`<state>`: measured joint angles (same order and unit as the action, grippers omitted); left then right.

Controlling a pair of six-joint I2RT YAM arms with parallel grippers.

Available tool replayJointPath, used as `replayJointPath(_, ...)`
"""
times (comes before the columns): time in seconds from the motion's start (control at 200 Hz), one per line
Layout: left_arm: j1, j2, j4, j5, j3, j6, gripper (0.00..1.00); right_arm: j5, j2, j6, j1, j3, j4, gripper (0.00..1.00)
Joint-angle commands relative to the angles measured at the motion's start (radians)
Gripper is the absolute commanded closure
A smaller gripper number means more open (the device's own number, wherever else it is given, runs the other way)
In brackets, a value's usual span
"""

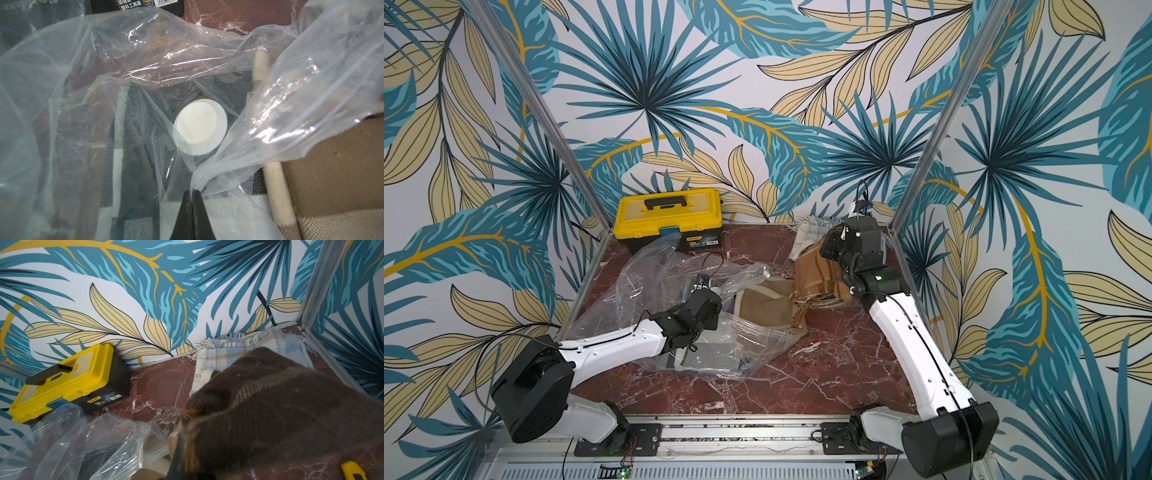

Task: Take the blanket out of the vacuum bag
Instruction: Place the blanket at the corner of the board.

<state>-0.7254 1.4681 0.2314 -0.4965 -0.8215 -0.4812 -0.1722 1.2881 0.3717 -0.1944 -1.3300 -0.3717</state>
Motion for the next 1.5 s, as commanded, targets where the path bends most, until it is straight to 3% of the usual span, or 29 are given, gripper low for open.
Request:
replayJointPath(0.0,0.012,-0.032,0.094,-0.065,0.011,-0.029,1.00,-0.021,0.048,-0.045,0.019,-0.060,0.109,1.00)
replayJointPath(0.401,0.034,-0.084,0.149,-0.086,0.031,-0.047,1.00,-0.138,0.275,0.010,0.071,-0.178,0.367,1.00)
replayJointPath(0.636,0.037,-0.104,0.157,-0.090,0.044,-0.043,1.00,-0.289,0.396,0.069,0.082,-0.208,0.517,1.00)
replayJointPath(0.871,0.047,-0.101,0.149,-0.083,0.052,-0.047,1.00,-0.349,0.544,0.164,0.084,-0.376,0.515,1.00)
replayJointPath(1.012,0.049,-0.098,0.143,-0.077,0.057,-0.046,1.00,-0.463,0.596,0.199,0.084,-0.437,0.526,1.00)
replayJointPath(1.192,0.054,-0.091,0.131,-0.058,0.060,-0.026,1.00,-0.643,0.619,0.371,0.084,-0.360,0.553,1.00)
replayJointPath(1.382,0.062,-0.092,0.119,-0.046,0.057,0.005,1.00,-0.772,0.562,0.624,0.082,-0.128,0.498,1.00)
replayJointPath(1.492,0.065,-0.091,0.108,-0.029,0.062,0.006,1.00,-0.802,0.517,0.688,0.082,0.003,0.465,1.00)
